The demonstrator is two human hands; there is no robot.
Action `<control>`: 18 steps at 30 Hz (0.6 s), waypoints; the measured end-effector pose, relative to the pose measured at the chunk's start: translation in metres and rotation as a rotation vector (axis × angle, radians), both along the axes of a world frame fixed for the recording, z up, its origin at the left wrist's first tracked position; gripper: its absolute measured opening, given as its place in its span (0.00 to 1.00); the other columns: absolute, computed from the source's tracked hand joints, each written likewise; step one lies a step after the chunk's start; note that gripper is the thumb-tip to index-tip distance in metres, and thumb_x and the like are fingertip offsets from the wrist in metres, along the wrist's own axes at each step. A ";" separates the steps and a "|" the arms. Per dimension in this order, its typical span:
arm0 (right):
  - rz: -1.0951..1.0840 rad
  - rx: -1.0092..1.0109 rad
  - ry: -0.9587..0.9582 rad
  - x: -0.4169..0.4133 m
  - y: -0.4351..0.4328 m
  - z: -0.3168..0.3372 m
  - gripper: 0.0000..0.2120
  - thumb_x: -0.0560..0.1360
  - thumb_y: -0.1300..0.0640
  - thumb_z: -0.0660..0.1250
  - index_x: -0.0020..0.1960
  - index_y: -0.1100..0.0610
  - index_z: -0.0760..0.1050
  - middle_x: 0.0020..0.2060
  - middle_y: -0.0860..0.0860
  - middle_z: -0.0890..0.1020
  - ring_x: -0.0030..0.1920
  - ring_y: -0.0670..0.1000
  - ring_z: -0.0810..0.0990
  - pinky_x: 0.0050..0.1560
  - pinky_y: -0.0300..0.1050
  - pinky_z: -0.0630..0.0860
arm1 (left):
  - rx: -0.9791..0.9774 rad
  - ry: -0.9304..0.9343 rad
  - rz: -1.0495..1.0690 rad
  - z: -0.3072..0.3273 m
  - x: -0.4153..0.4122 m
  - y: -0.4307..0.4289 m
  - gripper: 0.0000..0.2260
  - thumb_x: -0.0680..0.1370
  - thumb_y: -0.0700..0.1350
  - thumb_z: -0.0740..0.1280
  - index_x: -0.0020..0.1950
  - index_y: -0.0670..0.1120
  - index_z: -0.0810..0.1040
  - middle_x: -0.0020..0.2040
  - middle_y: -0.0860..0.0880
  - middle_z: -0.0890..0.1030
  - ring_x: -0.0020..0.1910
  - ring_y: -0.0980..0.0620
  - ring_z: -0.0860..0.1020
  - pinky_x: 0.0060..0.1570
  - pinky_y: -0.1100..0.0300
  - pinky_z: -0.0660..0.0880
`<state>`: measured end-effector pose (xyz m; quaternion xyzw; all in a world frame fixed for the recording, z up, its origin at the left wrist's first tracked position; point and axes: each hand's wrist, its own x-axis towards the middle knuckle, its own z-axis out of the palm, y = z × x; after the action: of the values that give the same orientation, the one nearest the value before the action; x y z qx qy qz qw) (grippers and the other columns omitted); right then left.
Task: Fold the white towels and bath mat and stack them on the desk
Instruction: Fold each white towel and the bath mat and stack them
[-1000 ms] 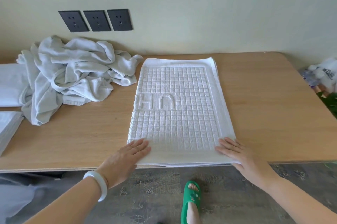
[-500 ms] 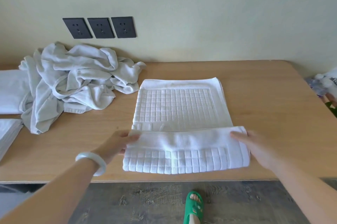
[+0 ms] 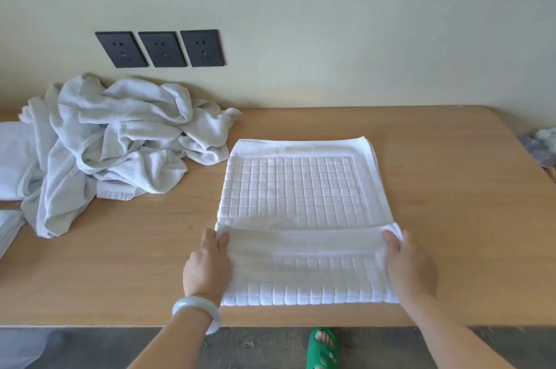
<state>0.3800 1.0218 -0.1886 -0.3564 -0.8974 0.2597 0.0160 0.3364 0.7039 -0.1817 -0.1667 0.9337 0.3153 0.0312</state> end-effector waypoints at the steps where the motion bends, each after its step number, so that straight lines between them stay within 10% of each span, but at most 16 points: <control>1: -0.005 0.026 -0.010 -0.001 -0.001 -0.001 0.19 0.81 0.43 0.53 0.52 0.59 0.71 0.44 0.58 0.80 0.40 0.59 0.73 0.39 0.50 0.67 | -0.028 -0.001 0.014 -0.001 0.001 0.001 0.11 0.83 0.52 0.54 0.49 0.45 0.68 0.35 0.47 0.74 0.35 0.41 0.73 0.36 0.53 0.67; 8: 0.036 0.146 -0.094 -0.002 -0.002 -0.007 0.22 0.81 0.41 0.47 0.57 0.57 0.70 0.46 0.58 0.81 0.44 0.61 0.78 0.37 0.49 0.66 | -0.115 0.032 0.060 -0.004 0.008 0.001 0.11 0.83 0.52 0.53 0.46 0.46 0.65 0.31 0.52 0.71 0.32 0.45 0.70 0.34 0.54 0.64; 18: -0.049 0.141 0.003 -0.003 0.003 -0.018 0.23 0.81 0.43 0.45 0.38 0.56 0.67 0.28 0.53 0.75 0.29 0.56 0.72 0.29 0.46 0.65 | -0.046 0.113 0.027 -0.008 0.004 -0.012 0.11 0.83 0.50 0.54 0.45 0.46 0.65 0.31 0.52 0.72 0.30 0.46 0.68 0.32 0.54 0.63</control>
<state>0.3765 1.0252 -0.2063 -0.3758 -0.9044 0.1959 0.0490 0.3407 0.6918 -0.1901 -0.1617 0.9386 0.3032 -0.0297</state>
